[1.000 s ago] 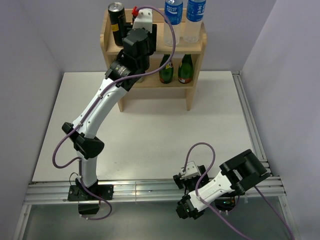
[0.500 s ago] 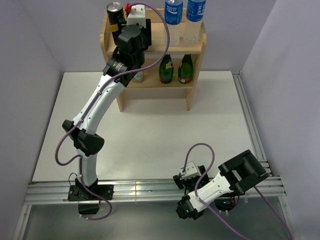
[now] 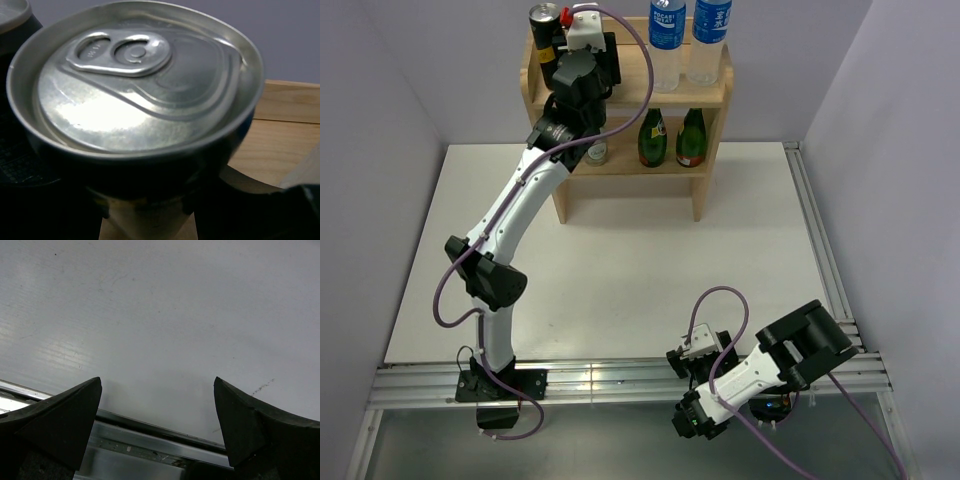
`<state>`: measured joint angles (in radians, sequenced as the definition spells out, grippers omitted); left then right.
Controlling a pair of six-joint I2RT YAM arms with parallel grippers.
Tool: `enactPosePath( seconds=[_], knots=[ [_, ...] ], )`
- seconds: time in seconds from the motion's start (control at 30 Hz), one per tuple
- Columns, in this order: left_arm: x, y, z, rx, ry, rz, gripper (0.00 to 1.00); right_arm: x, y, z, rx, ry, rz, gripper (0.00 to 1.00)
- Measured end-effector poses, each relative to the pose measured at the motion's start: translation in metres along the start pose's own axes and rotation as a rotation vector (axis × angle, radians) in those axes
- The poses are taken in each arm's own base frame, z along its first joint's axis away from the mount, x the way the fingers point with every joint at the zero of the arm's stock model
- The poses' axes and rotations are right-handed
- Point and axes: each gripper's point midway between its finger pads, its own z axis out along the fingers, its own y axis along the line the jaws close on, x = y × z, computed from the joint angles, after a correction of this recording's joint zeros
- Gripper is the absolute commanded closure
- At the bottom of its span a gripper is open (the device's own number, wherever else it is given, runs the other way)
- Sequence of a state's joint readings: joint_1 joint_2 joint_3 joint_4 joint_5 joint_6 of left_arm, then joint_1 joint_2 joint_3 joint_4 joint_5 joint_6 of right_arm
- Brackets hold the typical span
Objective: Place and organize the beverage onto the shelf
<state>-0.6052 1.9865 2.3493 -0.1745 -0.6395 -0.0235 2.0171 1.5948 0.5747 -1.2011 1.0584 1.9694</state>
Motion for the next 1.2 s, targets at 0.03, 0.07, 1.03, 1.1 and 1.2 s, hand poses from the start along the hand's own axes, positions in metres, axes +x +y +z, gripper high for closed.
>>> enactPosePath(
  seconds=[0.03, 0.07, 1.03, 1.1, 1.2],
  knots=[
    [0.000, 0.000, 0.000, 0.002, -0.002, -0.002, 0.32, 0.000, 0.000, 0.000, 0.001, 0.001, -0.002, 0.00],
    [0.000, -0.001, 0.000, 0.005, -0.003, -0.004, 0.27, 0.000, 0.000, 0.000, 0.002, 0.001, -0.004, 0.00],
    [0.040, -0.005, -0.035, 0.024, 0.104, 0.044, 0.03, -0.006, -0.002, -0.011, 0.006, -0.013, -0.095, 0.00],
    [0.039, -0.005, -0.045, 0.022, 0.105, 0.030, 0.03, -0.005, -0.001, -0.013, 0.002, -0.010, -0.101, 0.00],
    [0.037, -0.004, -0.060, 0.018, 0.102, 0.013, 0.03, -0.004, 0.002, -0.016, -0.010, -0.010, -0.110, 0.00]
  ],
)
